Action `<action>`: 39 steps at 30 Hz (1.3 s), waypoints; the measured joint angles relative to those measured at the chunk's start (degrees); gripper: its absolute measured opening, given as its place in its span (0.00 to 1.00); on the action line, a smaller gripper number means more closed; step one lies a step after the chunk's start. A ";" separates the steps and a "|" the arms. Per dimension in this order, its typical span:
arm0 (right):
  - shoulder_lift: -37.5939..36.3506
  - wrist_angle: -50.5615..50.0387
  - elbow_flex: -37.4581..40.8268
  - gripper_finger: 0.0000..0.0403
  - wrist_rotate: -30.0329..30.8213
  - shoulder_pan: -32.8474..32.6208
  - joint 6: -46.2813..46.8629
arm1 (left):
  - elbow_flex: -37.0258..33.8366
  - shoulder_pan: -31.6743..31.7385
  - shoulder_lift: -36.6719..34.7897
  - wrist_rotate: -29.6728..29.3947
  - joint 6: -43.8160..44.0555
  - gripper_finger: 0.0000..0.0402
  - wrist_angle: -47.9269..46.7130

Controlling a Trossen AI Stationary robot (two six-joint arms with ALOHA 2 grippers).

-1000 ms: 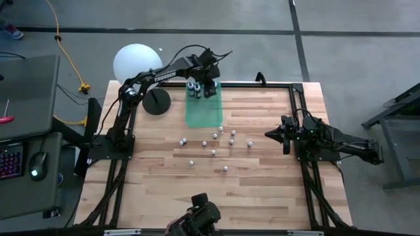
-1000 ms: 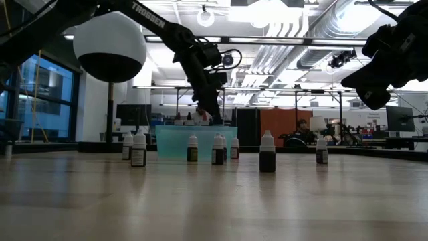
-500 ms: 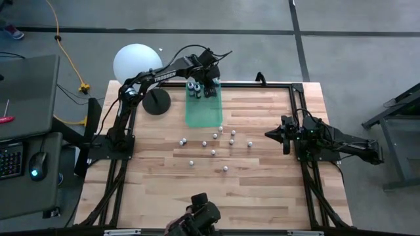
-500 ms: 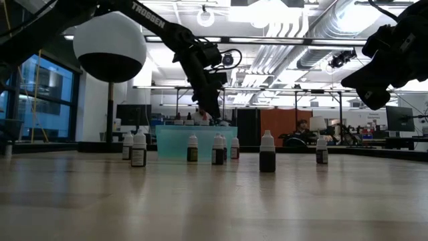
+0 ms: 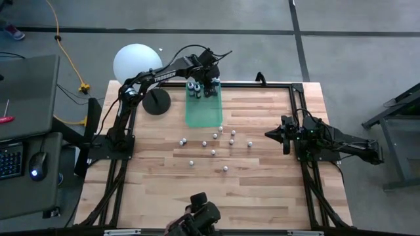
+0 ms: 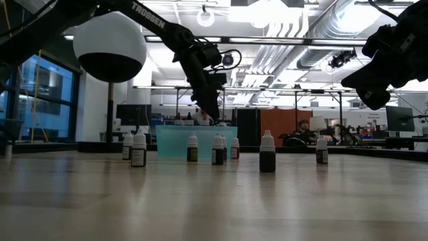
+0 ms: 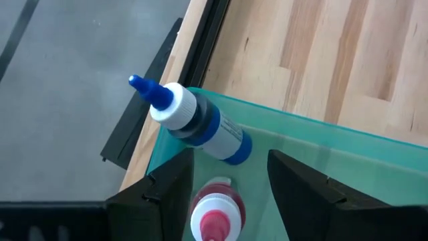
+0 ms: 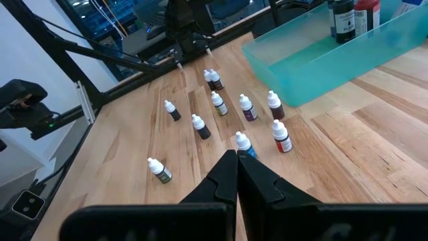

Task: Pick & Place food coloring
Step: Put the small black food coloring bottle into the blue bin

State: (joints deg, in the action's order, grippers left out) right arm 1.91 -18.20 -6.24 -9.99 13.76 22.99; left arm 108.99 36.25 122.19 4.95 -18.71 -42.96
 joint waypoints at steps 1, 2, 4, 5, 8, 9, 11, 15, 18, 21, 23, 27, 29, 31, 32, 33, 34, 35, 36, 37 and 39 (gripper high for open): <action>0.00 0.01 0.00 0.00 0.01 -0.01 -0.03 | 0.00 0.00 0.00 0.00 0.36 0.47 0.00; 0.00 0.02 0.00 0.00 0.01 -0.02 -0.03 | 0.00 0.00 0.00 -0.01 0.93 0.47 0.00; 0.00 0.02 0.00 0.00 0.01 -0.02 0.02 | 0.00 0.00 0.00 -0.02 1.17 0.47 0.00; 0.00 0.00 0.00 0.00 -0.01 0.00 -0.01 | 0.00 0.00 0.00 -0.09 1.15 0.47 0.00; 0.00 0.00 0.00 0.00 0.01 -0.02 0.03 | 0.00 0.00 0.00 -0.18 1.15 0.47 0.02; 0.00 0.00 0.00 0.00 -0.01 -0.01 0.01 | 0.00 0.00 0.00 -0.32 1.17 0.47 0.02; 0.00 0.01 0.00 0.00 0.01 -0.01 -0.02 | 0.00 -0.02 0.00 -0.83 1.19 0.47 0.02; 0.00 0.02 0.00 0.00 -0.01 -0.02 -0.03 | 0.00 -0.01 0.00 -1.89 1.21 0.47 0.06; 0.00 0.00 0.00 0.00 0.01 -0.02 0.01 | 0.00 -0.01 0.00 -3.63 1.49 0.47 0.57; 0.00 0.02 0.00 0.00 0.00 -0.01 0.00 | 0.00 -0.01 0.00 -4.09 2.35 0.47 2.78; 0.00 0.00 0.00 0.00 0.01 -0.02 0.01 | 0.00 -0.02 0.00 -4.04 2.48 0.47 4.79; 0.00 0.02 0.00 0.00 0.00 -0.02 0.01 | 0.00 -0.30 0.00 -4.26 2.70 0.47 7.70; 0.00 0.02 0.00 0.00 -0.01 -0.02 -0.03 | 0.00 -0.42 0.00 -4.30 2.76 0.47 8.83; 0.00 0.02 0.00 0.00 -0.01 0.00 0.03 | 0.00 -0.41 0.00 -4.74 3.40 0.47 9.80; 0.00 0.01 0.00 0.00 0.00 -0.01 0.00 | 0.00 -0.31 0.00 -5.29 3.97 0.47 10.34; 0.00 0.00 0.00 0.00 -0.01 -0.01 -0.03 | 0.00 -0.28 0.00 -5.55 4.51 0.47 10.92; 0.00 0.01 0.00 0.00 0.01 -0.01 -0.02 | 0.00 -0.18 0.00 -5.61 5.17 0.47 11.18; 0.00 0.02 0.00 0.00 -0.01 -0.02 0.03 | 0.00 0.18 0.00 -5.72 5.81 0.47 11.54; 0.00 0.00 0.00 0.00 0.01 -0.02 0.01 | 0.00 0.46 0.00 -5.72 6.68 0.47 11.95; 0.00 0.02 0.00 0.00 0.00 -0.02 -0.01 | 0.00 0.56 0.00 -5.57 7.88 0.47 12.04; 0.00 0.02 0.00 0.00 -0.01 -0.02 -0.03 | 0.00 1.23 0.00 -5.55 9.76 0.47 12.41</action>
State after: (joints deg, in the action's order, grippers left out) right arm 1.91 -18.17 -6.24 -10.00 13.74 22.96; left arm 108.99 37.48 122.19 -0.60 -8.95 -30.55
